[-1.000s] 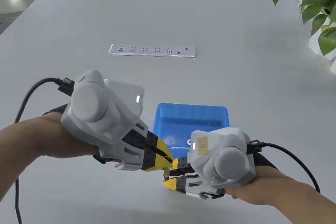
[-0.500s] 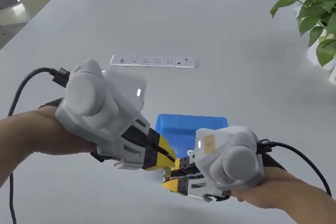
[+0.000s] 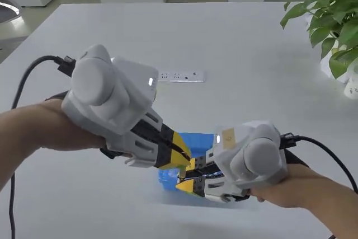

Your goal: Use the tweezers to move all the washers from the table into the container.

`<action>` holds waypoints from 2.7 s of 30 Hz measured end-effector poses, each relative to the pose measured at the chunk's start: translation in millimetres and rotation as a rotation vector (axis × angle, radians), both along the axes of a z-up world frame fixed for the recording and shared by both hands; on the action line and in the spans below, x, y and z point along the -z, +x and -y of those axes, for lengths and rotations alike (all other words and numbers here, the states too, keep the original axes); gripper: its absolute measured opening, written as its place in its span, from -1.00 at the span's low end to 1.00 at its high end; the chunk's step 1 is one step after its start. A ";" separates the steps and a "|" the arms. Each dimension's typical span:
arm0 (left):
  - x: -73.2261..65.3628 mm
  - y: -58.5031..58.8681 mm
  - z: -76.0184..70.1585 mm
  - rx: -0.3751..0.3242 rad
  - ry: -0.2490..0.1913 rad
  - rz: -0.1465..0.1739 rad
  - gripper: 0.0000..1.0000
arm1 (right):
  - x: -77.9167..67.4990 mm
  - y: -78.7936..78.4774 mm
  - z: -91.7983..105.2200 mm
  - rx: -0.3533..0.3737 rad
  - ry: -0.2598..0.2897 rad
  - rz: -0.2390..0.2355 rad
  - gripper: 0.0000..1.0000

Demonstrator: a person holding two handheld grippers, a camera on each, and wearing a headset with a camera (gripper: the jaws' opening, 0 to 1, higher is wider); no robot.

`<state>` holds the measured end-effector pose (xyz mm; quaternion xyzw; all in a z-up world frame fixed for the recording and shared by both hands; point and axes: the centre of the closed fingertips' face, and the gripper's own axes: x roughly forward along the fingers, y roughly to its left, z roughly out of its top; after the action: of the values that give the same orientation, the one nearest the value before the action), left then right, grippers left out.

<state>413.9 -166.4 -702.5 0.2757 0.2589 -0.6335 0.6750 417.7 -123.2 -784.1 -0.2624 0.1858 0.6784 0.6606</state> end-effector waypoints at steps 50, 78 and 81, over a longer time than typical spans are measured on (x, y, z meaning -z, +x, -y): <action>67.1 66.4 0.4 -0.011 0.047 -0.015 -0.90 | 67.6 63.8 6.3 0.015 -0.076 -0.061 -0.80; 86.0 66.3 1.1 -0.011 0.053 -0.053 -0.90 | 87.4 60.4 9.4 -0.022 -0.129 -0.075 -0.79; 85.8 66.6 1.5 -0.010 0.053 -0.054 -0.90 | 87.6 60.7 9.4 -0.023 -0.130 -0.076 -0.79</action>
<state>480.4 -167.9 -788.3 0.2750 0.2948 -0.6304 0.6633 478.4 -132.7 -871.7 -0.2807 0.2514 0.6818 0.6270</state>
